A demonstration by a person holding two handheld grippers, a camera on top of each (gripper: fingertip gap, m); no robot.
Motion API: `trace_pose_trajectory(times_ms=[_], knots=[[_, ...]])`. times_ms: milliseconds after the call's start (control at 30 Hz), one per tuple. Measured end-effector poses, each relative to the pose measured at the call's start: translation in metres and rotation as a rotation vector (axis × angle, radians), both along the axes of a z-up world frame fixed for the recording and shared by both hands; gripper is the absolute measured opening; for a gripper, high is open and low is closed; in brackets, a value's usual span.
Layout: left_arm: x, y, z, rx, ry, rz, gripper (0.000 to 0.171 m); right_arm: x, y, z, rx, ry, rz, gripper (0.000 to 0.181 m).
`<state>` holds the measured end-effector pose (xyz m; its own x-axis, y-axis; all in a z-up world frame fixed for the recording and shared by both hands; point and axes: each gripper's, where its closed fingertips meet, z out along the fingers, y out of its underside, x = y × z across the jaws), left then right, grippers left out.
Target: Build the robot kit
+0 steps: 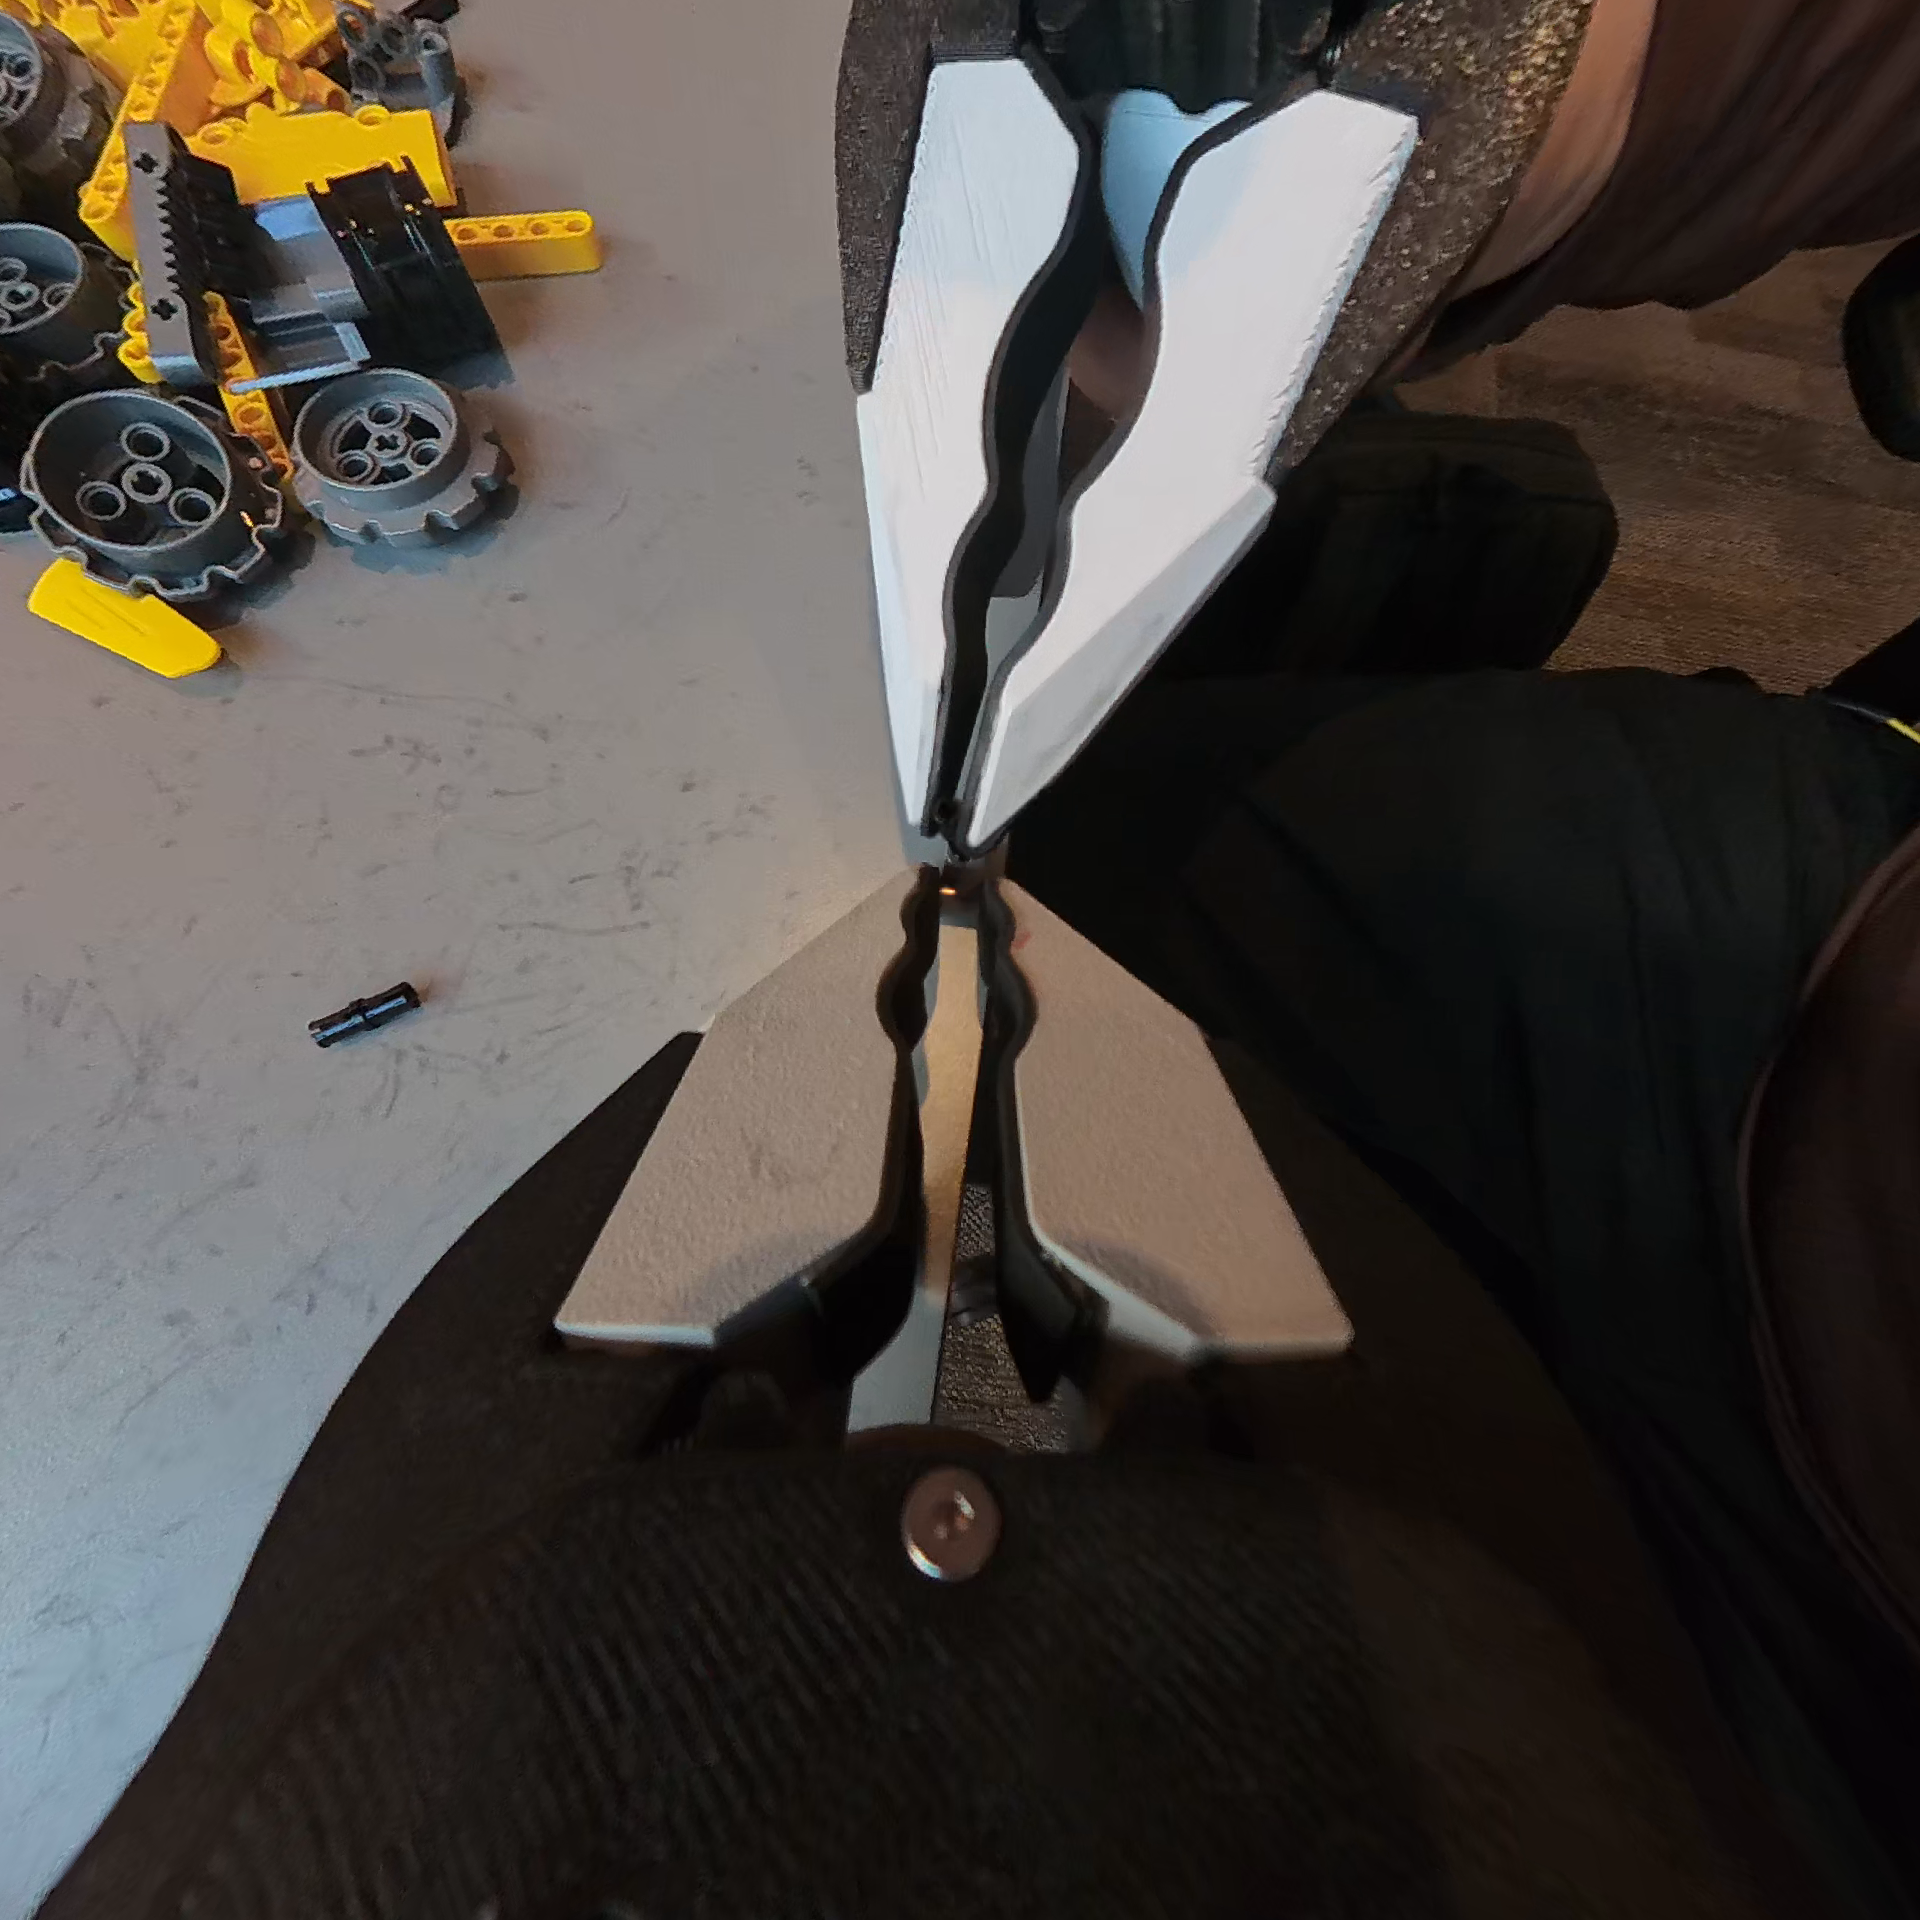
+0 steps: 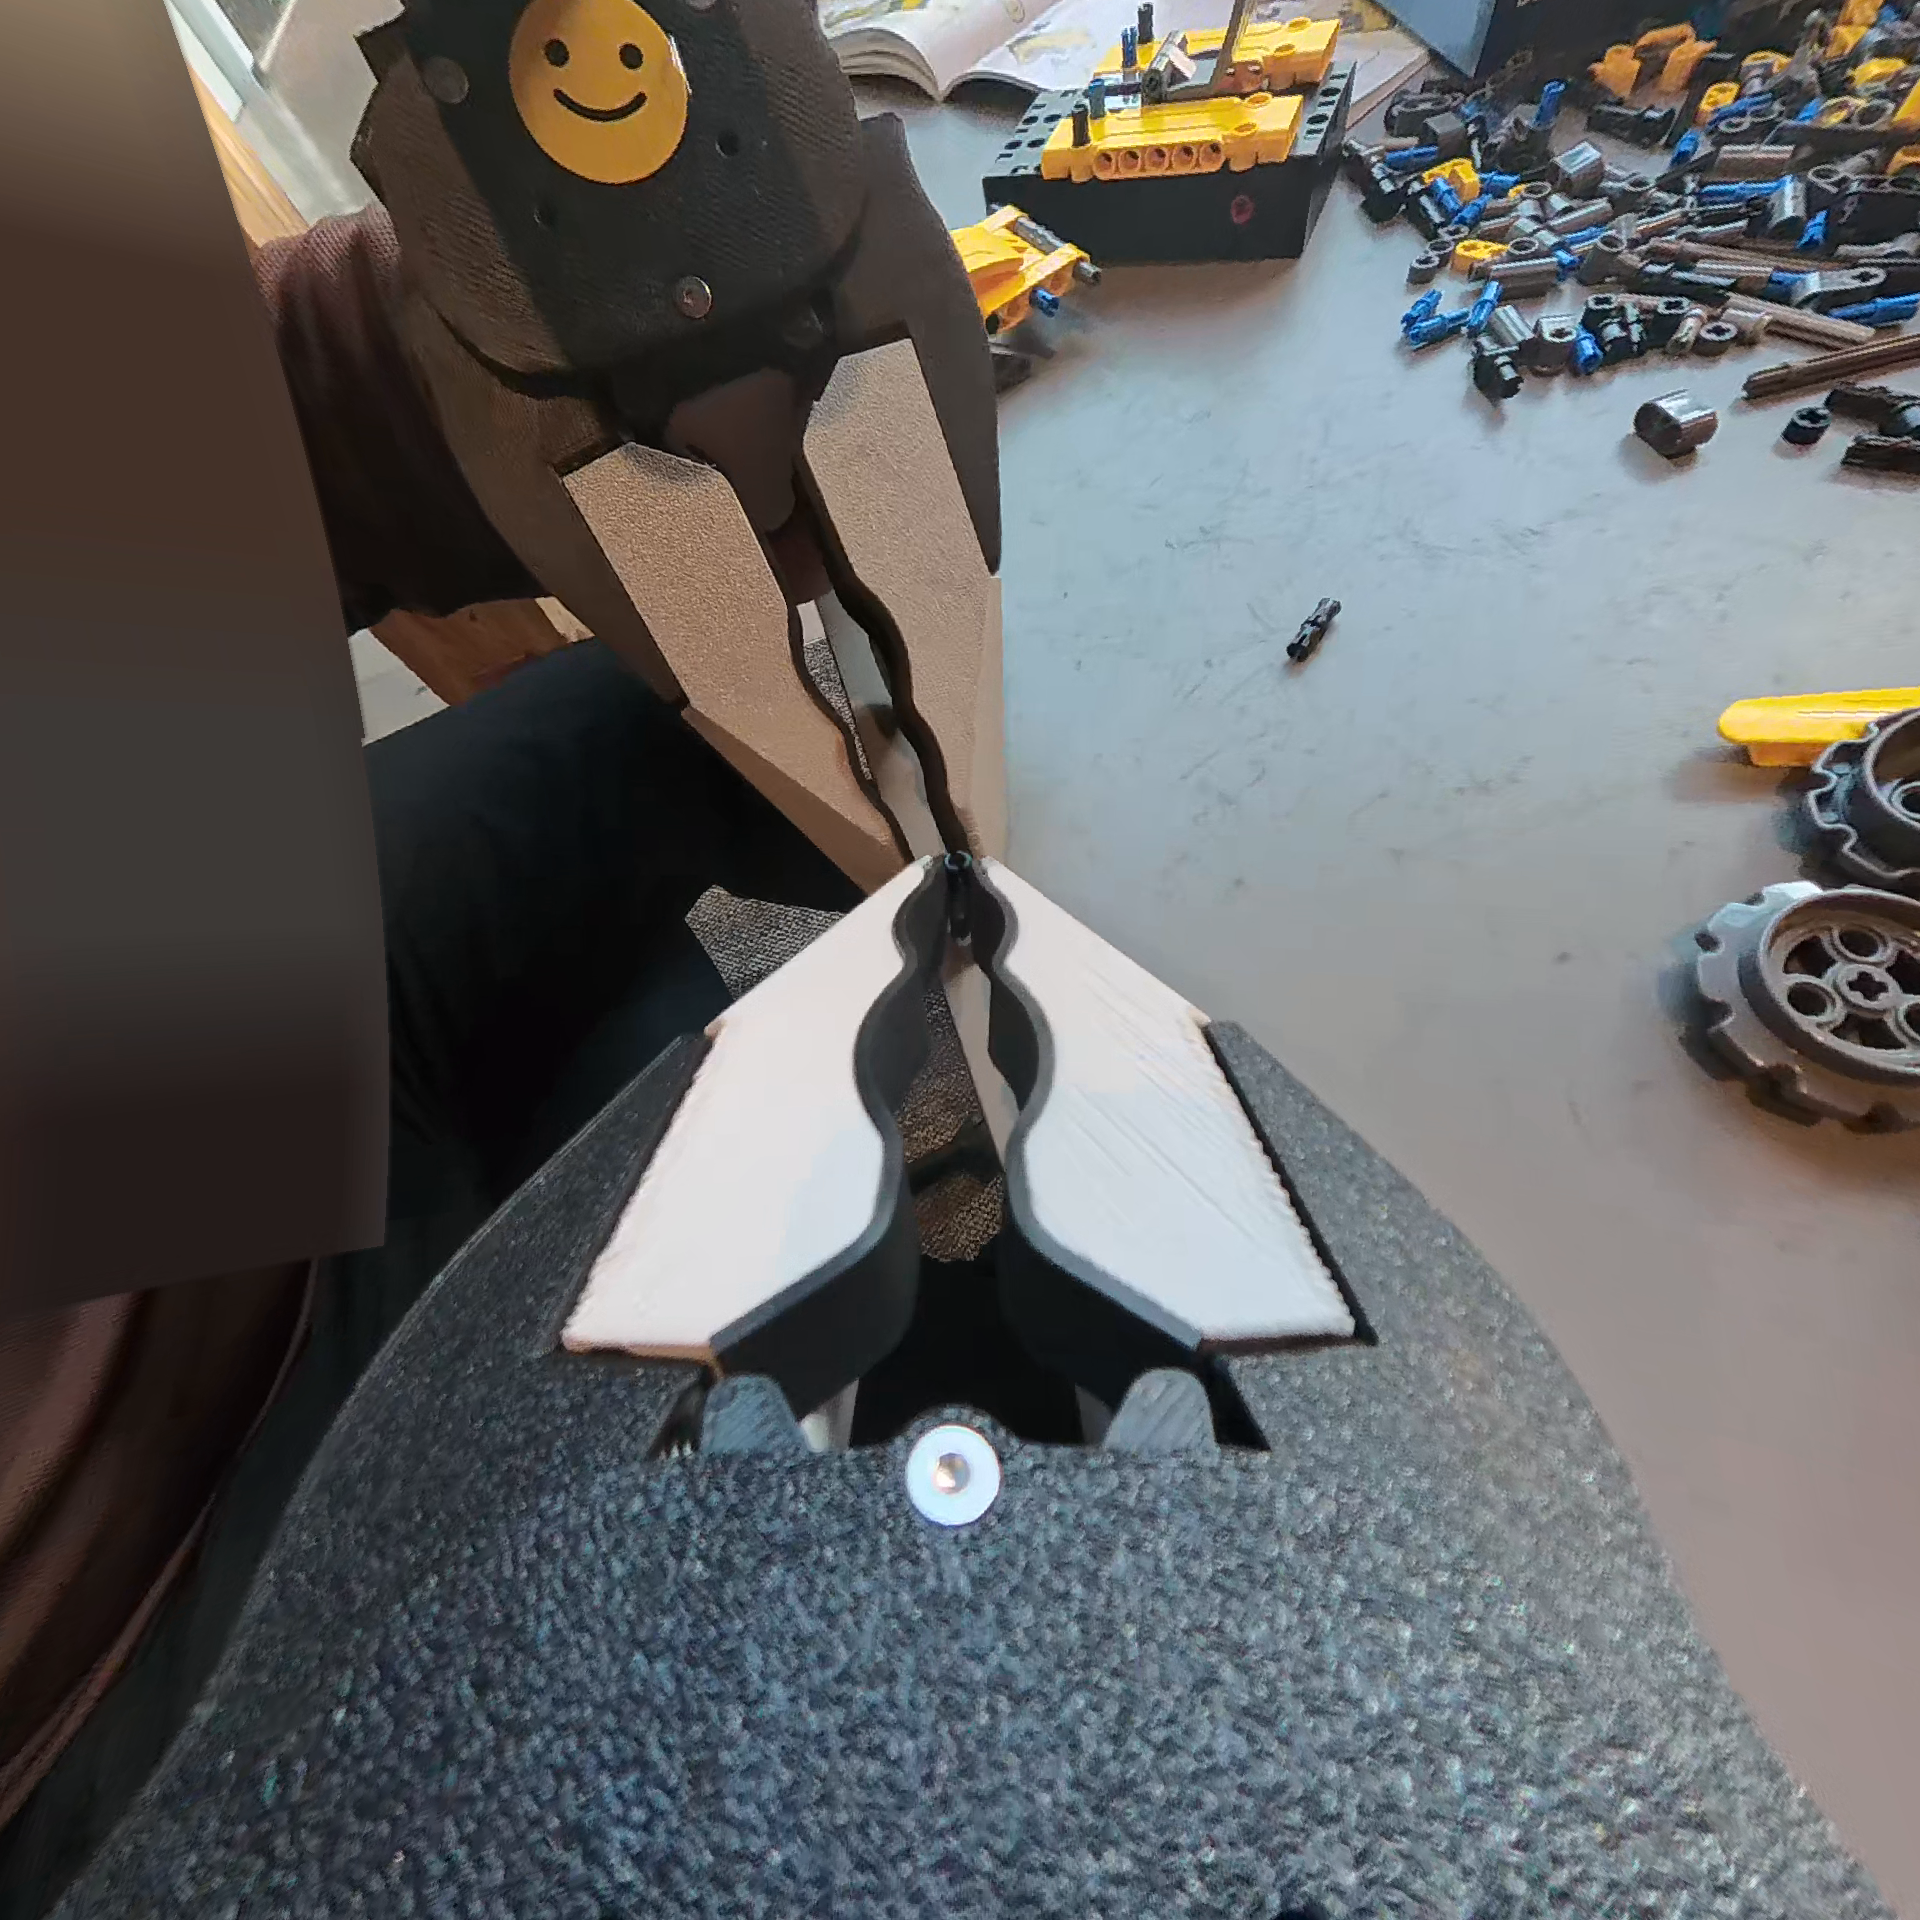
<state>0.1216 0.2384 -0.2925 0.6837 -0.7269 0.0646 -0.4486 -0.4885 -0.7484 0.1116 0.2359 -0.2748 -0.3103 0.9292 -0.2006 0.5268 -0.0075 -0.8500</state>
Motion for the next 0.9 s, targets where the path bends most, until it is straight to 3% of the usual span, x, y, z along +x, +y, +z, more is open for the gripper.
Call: trace_pose_trajectory(times_ms=[567,767,900], knots=[[0.001,0.001,0.0,0.006,0.0,0.007,0.005,0.001,0.002,-0.001,0.004,0.013,-0.012,0.001],[0.002,0.009,0.0,0.014,0.002,0.073,0.005,0.001,0.008,0.002,-0.033,-0.097,-0.049,0.001],[0.003,0.013,0.0,0.026,0.008,0.099,0.005,0.002,0.016,0.019,-0.075,-0.106,-0.093,0.004]])
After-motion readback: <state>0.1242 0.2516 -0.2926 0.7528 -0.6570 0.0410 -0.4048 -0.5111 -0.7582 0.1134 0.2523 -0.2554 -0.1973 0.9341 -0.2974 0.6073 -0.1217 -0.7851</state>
